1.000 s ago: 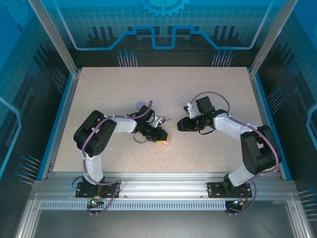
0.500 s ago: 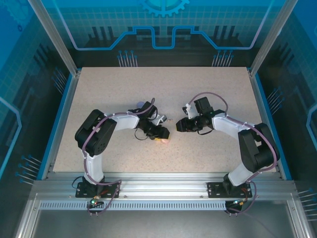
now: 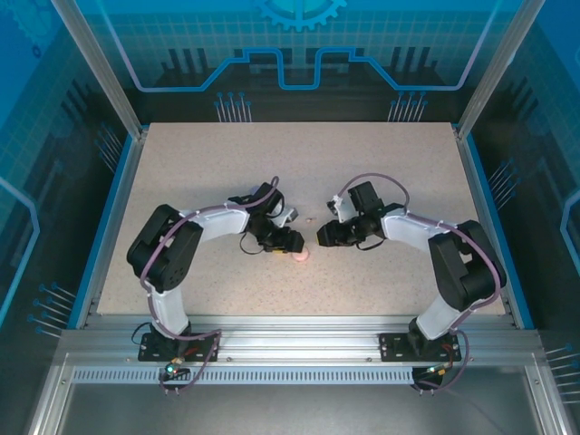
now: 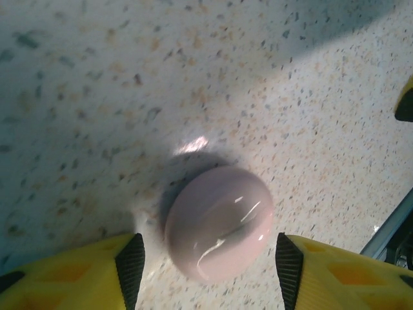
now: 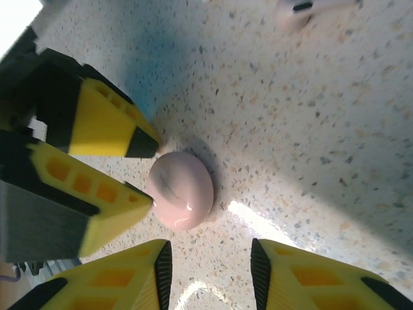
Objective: Insert the wireless bluetooth earbuds into the charging case
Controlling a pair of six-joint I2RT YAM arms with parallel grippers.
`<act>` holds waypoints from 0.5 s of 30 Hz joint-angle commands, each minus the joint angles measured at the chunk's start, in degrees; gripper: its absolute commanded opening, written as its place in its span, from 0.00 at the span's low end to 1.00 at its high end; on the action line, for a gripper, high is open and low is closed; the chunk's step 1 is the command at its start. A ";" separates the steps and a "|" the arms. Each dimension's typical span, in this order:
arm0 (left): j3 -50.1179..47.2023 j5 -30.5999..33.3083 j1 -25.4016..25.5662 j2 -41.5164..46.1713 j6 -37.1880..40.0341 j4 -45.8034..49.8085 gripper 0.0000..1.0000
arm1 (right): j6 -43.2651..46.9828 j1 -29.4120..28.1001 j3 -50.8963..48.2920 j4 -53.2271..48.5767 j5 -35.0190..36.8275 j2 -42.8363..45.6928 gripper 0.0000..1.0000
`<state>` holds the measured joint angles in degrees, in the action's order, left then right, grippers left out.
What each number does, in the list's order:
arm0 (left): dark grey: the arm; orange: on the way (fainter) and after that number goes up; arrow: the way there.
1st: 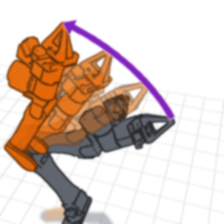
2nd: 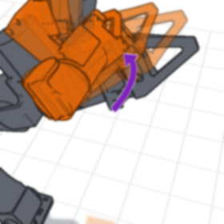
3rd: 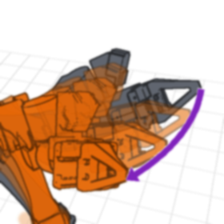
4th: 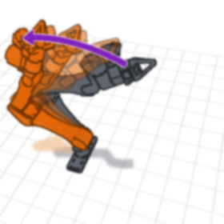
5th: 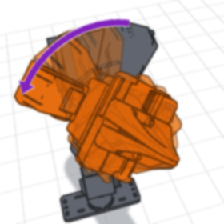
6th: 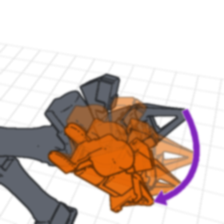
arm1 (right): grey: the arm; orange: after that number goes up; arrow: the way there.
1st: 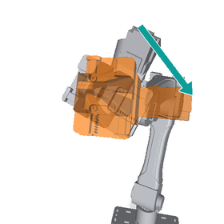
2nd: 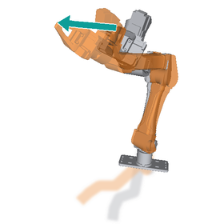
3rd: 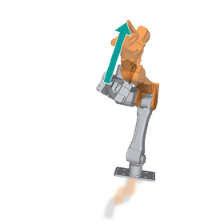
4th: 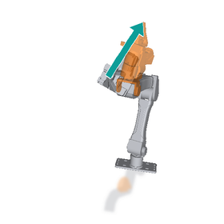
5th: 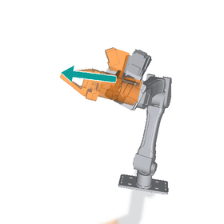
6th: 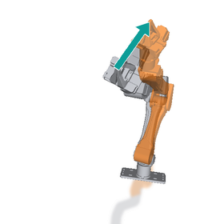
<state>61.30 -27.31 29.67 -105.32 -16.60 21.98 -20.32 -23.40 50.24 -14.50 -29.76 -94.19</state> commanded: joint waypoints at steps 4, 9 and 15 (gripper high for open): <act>-8.74 -6.87 -3.52 5.23 -6.30 -9.24 0.57 | -4.09 -3.25 -1.28 4.33 -3.67 -3.60 0.38; -13.44 -9.50 -4.27 5.51 -11.16 -17.35 0.56 | -6.46 -4.89 -1.22 6.85 -3.74 -5.45 0.38; -15.85 -11.08 -4.47 3.65 -14.90 -23.76 0.55 | -8.06 -5.16 -0.58 7.38 -2.97 -7.26 0.37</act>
<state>46.87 -35.94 24.91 -100.40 -28.60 3.25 -26.81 -28.03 49.43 -8.38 -32.12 -100.36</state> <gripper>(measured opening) 0.552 0.373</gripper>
